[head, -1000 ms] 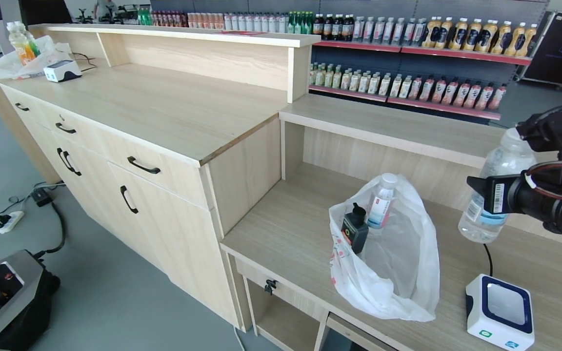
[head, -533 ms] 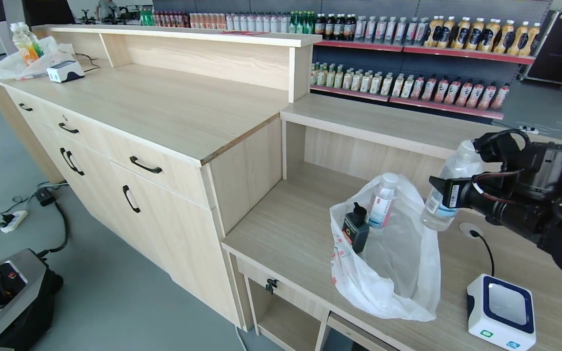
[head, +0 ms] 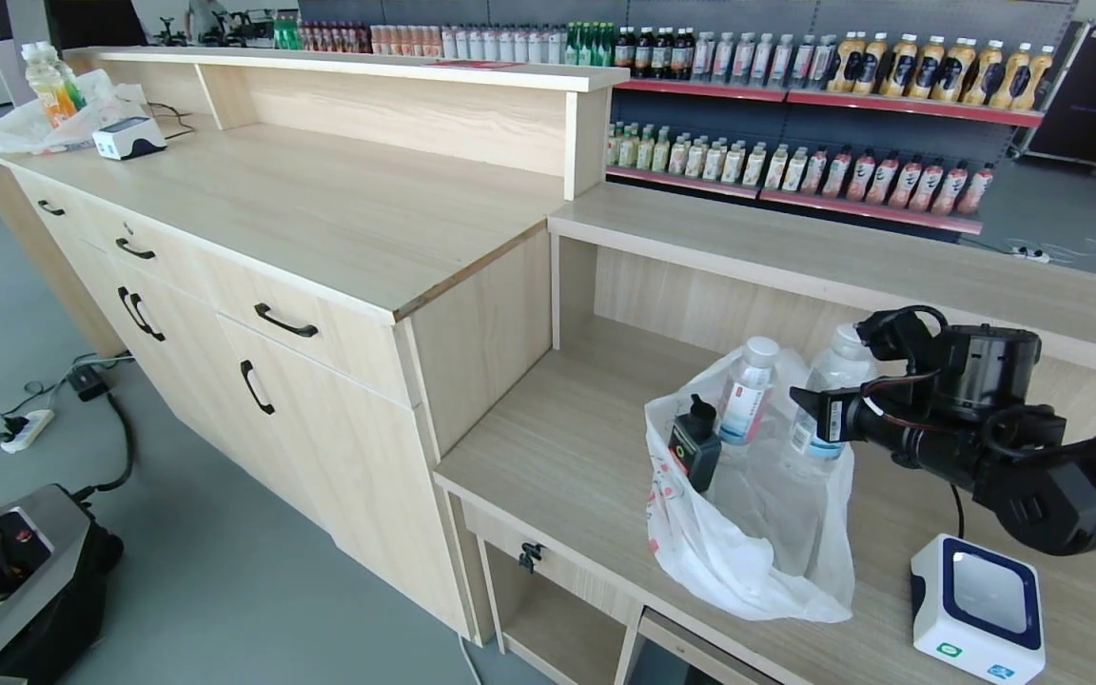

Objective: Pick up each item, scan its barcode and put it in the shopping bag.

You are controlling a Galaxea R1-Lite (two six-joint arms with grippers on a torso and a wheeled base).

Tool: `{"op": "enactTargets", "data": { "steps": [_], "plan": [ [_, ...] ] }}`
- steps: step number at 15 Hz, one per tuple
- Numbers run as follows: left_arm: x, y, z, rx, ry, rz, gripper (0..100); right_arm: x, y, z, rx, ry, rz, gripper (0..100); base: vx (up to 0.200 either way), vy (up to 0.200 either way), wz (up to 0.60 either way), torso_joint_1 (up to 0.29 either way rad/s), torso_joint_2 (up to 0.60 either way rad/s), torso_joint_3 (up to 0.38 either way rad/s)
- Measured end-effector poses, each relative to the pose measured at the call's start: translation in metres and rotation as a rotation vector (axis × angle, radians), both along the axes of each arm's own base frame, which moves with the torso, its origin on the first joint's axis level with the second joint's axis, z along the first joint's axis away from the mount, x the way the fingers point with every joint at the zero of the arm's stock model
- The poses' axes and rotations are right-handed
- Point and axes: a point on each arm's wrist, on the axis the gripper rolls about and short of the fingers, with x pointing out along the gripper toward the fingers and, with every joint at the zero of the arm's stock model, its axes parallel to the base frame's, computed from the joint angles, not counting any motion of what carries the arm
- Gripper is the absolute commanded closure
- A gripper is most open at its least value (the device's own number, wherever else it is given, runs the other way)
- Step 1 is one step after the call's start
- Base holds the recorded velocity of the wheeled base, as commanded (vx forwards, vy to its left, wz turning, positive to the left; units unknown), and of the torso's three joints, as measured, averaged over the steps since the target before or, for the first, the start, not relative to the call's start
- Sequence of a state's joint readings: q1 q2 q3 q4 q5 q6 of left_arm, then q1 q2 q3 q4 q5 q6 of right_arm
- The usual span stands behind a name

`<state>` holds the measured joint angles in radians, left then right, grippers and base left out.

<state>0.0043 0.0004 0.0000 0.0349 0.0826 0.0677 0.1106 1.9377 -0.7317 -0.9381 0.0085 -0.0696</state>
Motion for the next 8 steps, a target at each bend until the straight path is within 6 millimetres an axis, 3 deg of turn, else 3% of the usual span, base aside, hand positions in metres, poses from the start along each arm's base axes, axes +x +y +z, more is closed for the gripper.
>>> {"op": "enactTargets", "data": {
  "steps": [8],
  "plan": [
    [0.0,0.0,0.0,0.0,0.0,0.0,0,0.004,0.004,-0.014,0.005,0.011,0.038,100,0.0,0.0,0.0,0.0,0.0,0.0]
  ]
}}
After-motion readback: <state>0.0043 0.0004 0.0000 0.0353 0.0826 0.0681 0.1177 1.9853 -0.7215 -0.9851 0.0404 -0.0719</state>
